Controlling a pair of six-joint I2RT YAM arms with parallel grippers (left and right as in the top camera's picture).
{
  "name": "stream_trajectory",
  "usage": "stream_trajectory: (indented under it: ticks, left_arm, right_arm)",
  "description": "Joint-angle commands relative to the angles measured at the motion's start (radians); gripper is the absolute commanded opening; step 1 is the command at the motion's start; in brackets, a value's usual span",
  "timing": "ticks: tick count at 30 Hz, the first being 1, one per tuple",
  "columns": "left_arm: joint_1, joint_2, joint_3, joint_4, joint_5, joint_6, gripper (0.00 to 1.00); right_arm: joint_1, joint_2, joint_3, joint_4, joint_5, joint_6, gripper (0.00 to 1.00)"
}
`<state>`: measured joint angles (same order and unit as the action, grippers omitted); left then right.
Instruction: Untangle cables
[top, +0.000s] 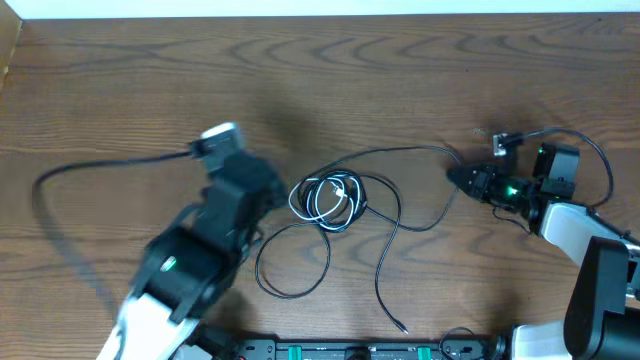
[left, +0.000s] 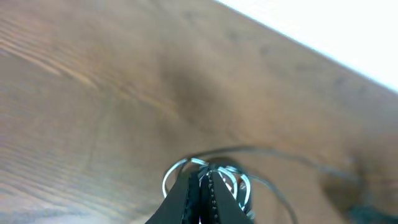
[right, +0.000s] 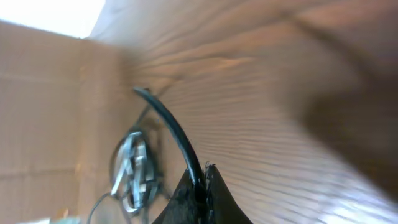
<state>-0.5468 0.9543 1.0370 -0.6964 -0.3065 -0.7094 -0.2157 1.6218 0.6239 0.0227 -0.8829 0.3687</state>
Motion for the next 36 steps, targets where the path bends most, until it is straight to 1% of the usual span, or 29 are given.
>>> stream_trajectory:
  ticks: [1, 4, 7, 10, 14, 16, 17, 20, 23, 26, 28, 32, 36]
  left_arm:
    - [0.009, -0.087, 0.006, -0.019, -0.039, 0.005, 0.08]
    - [0.009, -0.109, 0.006, -0.069, -0.035, 0.0, 0.08]
    - [0.009, -0.084, 0.0, -0.134, -0.02, -0.011, 0.08]
    - [0.009, 0.003, -0.006, -0.178, 0.088, -0.01, 0.08]
    - [0.007, 0.143, -0.006, -0.169, 0.239, -0.01, 0.08]
    - [0.003, 0.221, -0.006, -0.151, 0.299, -0.01, 0.17]
    - [0.002, 0.266, -0.006, -0.137, 0.329, -0.01, 0.17]
    - [-0.002, 0.394, -0.006, -0.075, 0.425, -0.011, 0.35]
    - [-0.006, 0.508, -0.006, -0.004, 0.496, -0.011, 0.36]
    - [-0.009, 0.615, -0.006, 0.056, 0.509, -0.011, 0.38]
    - [-0.009, 0.672, -0.006, 0.08, 0.508, -0.011, 0.41]
    - [-0.009, 0.76, -0.006, 0.106, 0.505, -0.01, 0.52]
    - [-0.015, 0.841, -0.006, 0.141, 0.505, -0.01, 0.54]
  right_arm:
    - [-0.029, -0.001, 0.002, -0.043, 0.167, 0.04, 0.01]
    - [-0.051, -0.001, 0.002, -0.089, 0.253, 0.073, 0.01]
    - [-0.074, -0.001, 0.002, -0.112, 0.299, 0.091, 0.01]
    - [-0.079, -0.001, 0.002, -0.112, 0.301, 0.09, 0.01]
    - [-0.078, -0.001, 0.002, -0.109, 0.301, 0.087, 0.01]
    - [-0.078, -0.001, 0.002, -0.109, 0.3, 0.087, 0.02]
    - [-0.077, -0.001, 0.002, -0.109, 0.3, 0.087, 0.02]
    - [-0.077, -0.001, 0.002, -0.109, 0.3, 0.087, 0.02]
    - [-0.077, -0.001, 0.002, -0.109, 0.297, 0.087, 0.01]
    - [-0.077, -0.001, 0.002, -0.109, 0.292, 0.087, 0.01]
    - [-0.077, -0.001, 0.002, -0.108, 0.286, 0.087, 0.01]
    - [-0.077, -0.001, 0.002, -0.109, 0.285, 0.087, 0.01]
    - [-0.077, -0.001, 0.002, -0.101, 0.27, 0.087, 0.01]
